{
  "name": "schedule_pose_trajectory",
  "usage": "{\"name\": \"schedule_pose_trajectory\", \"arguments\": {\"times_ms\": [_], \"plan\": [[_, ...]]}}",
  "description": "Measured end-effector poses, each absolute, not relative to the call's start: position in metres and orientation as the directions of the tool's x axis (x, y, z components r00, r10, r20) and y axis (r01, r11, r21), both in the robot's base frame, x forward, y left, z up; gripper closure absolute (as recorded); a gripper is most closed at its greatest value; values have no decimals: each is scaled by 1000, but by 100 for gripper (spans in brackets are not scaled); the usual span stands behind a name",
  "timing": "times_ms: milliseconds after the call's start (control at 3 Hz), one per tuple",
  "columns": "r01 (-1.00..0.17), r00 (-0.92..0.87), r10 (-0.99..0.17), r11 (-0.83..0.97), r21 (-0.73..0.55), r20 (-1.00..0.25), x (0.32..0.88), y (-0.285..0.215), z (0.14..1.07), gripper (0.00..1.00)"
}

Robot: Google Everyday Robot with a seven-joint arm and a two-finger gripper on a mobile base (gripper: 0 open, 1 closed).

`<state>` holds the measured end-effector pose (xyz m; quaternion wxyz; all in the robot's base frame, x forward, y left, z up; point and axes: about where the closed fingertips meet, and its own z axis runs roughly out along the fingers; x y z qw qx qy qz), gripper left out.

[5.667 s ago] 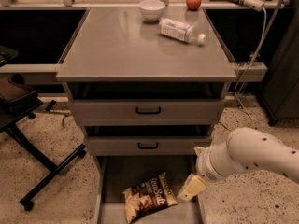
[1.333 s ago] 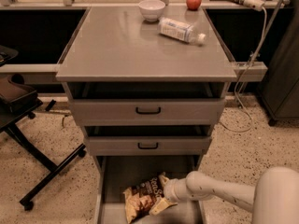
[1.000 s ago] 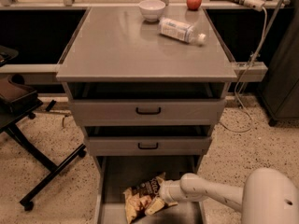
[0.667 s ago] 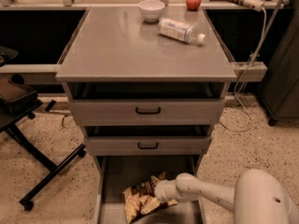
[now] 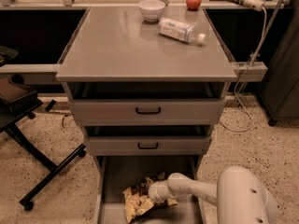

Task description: Pick brown chip bag from bottom drawer and place on counter

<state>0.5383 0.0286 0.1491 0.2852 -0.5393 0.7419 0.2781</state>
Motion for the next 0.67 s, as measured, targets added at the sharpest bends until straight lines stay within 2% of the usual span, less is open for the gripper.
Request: {"name": "schedule_pose_trajectory", "arguments": {"times_ms": [333, 667], "plan": [[-959, -254, -643, 262, 105, -723, 539, 30, 148, 19], [-959, -254, -643, 262, 105, -723, 539, 30, 148, 42]]}}
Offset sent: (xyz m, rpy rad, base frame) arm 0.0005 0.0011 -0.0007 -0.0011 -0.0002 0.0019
